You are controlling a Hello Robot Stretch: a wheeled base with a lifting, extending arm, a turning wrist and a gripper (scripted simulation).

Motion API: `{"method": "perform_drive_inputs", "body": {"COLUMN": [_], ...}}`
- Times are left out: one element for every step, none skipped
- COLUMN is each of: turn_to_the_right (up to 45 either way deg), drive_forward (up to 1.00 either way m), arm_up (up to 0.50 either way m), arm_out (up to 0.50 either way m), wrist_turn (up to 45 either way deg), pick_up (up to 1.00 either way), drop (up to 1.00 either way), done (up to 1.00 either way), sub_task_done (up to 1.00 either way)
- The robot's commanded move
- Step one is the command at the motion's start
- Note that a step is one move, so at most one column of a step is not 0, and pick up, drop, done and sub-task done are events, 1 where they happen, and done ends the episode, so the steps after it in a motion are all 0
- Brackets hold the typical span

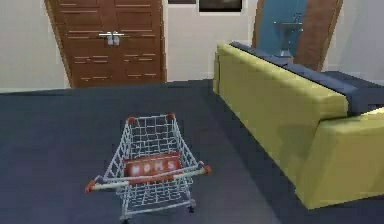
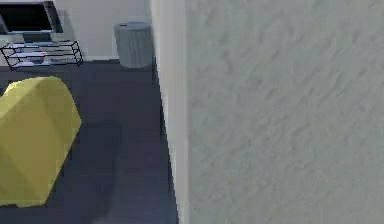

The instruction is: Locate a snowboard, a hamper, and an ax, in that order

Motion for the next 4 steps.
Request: {"method": "perform_drive_inputs", "body": {"turn_to_the_right": [45.0,9.0,0.0,12.0], "drive_forward": [0.0,0.0,0.6,0.0], "arm_up": [0.0,0.0,0.0,0.0], "arm_out": [0.0,0.0,0.0,0.0], "wrist_turn": [0.0,0.0,0.0,0.0], "pick_up": [0.0,0.0,0.0,0.0], "drop": [0.0,0.0,0.0,0.0], "done": [0.0,0.0,0.0,0.0], "sub_task_done": [0.0,0.0,0.0,0.0]}}
